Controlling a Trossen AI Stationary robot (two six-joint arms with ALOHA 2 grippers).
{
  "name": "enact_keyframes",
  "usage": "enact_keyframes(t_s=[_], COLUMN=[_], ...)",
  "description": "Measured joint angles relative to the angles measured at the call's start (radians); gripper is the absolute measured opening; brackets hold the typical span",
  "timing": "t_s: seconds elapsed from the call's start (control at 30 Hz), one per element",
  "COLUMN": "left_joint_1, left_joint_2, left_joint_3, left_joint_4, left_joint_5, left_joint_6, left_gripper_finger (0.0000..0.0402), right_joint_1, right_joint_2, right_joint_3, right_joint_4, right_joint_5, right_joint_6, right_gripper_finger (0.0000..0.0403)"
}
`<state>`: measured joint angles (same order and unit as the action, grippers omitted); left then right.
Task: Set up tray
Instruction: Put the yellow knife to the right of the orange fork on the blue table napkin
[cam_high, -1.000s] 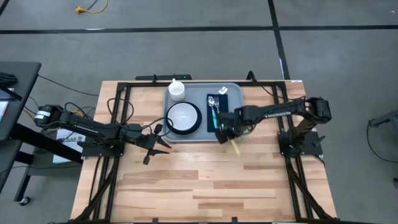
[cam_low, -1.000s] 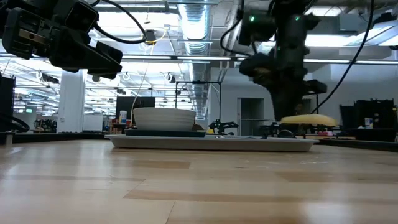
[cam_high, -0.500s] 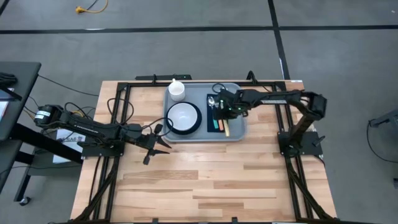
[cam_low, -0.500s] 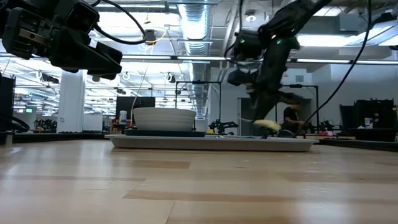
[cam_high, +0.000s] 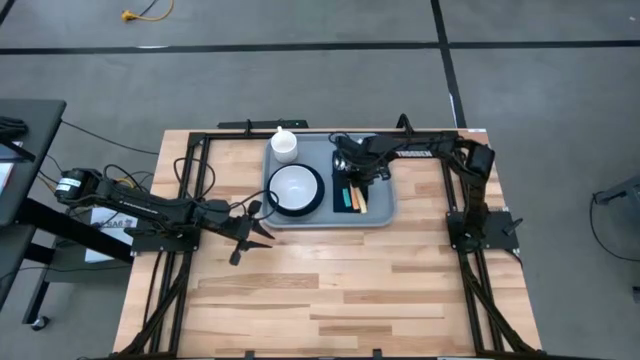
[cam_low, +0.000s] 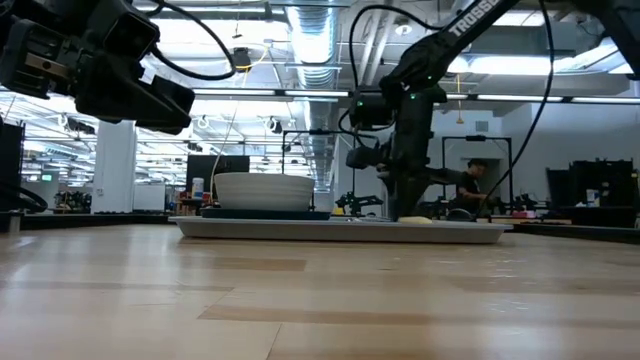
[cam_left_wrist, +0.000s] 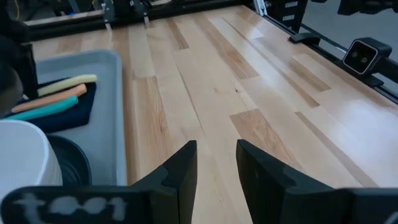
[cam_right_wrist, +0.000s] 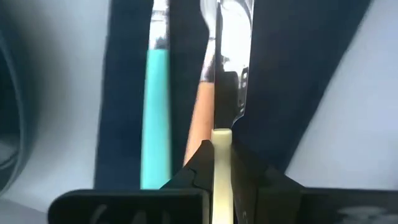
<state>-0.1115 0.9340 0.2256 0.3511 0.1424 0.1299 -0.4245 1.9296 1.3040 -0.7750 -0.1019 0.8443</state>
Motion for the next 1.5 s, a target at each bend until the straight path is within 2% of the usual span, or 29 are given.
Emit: enact_keyframes(t_s=[0.5,1.0,1.5], left_joint_1=[0.000,0.000,0.000], left_joint_2=[0.000,0.000,0.000], left_joint_3=[0.000,0.000,0.000], left_joint_4=[-0.003,-0.010,-0.028], left_joint_5=[0.000,0.000,0.000], left_joint_6=[0.000,-0.002,-0.013], left_gripper_finger=[0.0103,0.0103,0.0103], right_joint_1=[-0.038,-0.022,-0.020], right_joint_2=[0.006,0.006,0.006], right_joint_3=[0.021,0.021,0.021], right_joint_4=[-0.077,-0.077,-0.060], right_joint_5=[0.074,0.062,0.051], right_joint_6=[0.046,0.151,0.177], right_gripper_finger=[0.0017,0.0022,0.0078])
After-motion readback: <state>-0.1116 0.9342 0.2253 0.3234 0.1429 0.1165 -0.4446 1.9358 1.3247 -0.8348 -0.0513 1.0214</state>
